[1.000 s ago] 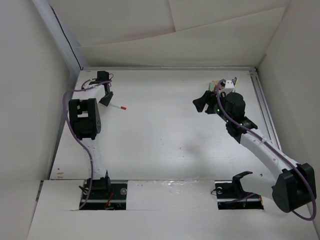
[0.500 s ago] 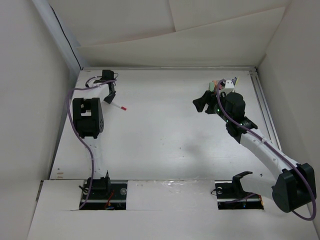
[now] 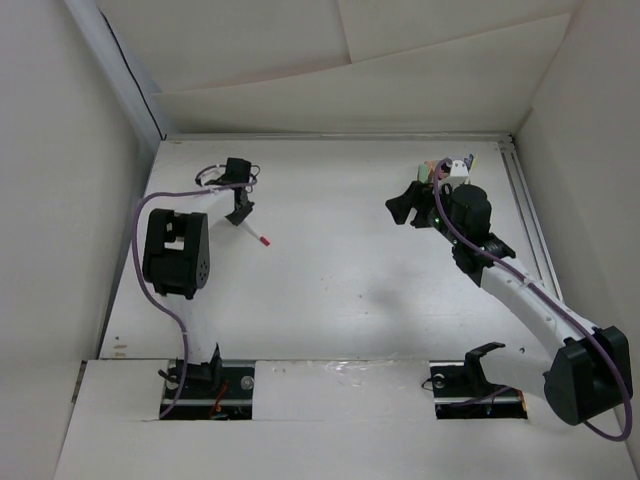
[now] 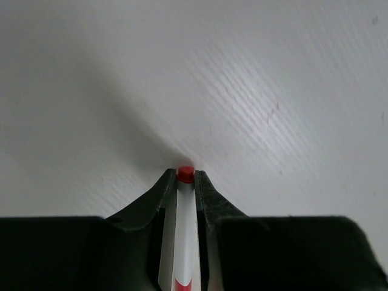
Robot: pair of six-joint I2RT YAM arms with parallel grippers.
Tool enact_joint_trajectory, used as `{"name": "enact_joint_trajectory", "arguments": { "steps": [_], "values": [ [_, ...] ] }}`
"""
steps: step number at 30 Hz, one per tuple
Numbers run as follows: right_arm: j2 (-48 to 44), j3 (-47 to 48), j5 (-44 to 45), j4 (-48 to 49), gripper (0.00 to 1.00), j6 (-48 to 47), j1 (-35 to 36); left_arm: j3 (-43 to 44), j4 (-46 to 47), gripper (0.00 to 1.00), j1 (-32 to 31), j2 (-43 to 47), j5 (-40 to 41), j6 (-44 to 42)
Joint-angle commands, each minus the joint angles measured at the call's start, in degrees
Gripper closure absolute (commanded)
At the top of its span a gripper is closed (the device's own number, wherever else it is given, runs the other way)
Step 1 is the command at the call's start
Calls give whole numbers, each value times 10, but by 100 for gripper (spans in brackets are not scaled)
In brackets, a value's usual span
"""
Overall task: Sort the stationery into containers
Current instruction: Grab a piece of stationery with the left arm, then pass the stationery from the left arm to the right
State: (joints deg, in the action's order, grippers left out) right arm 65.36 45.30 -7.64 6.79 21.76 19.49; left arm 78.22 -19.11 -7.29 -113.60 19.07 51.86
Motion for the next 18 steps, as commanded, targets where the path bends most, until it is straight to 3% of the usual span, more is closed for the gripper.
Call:
{"name": "enact_joint_trajectory", "arguments": {
  "steps": [1,7,18],
  "values": [
    [0,27,-10,12,21,-9,-7,-46,37,100,-32,79,5,-23],
    [29,38,-40,12,21,-9,-7,-153,118,100,-56,174,-31,-36],
    [138,89,-166,12,15,-33,5,-252,235,100,-105,309,-57,-62]
  ]
}}
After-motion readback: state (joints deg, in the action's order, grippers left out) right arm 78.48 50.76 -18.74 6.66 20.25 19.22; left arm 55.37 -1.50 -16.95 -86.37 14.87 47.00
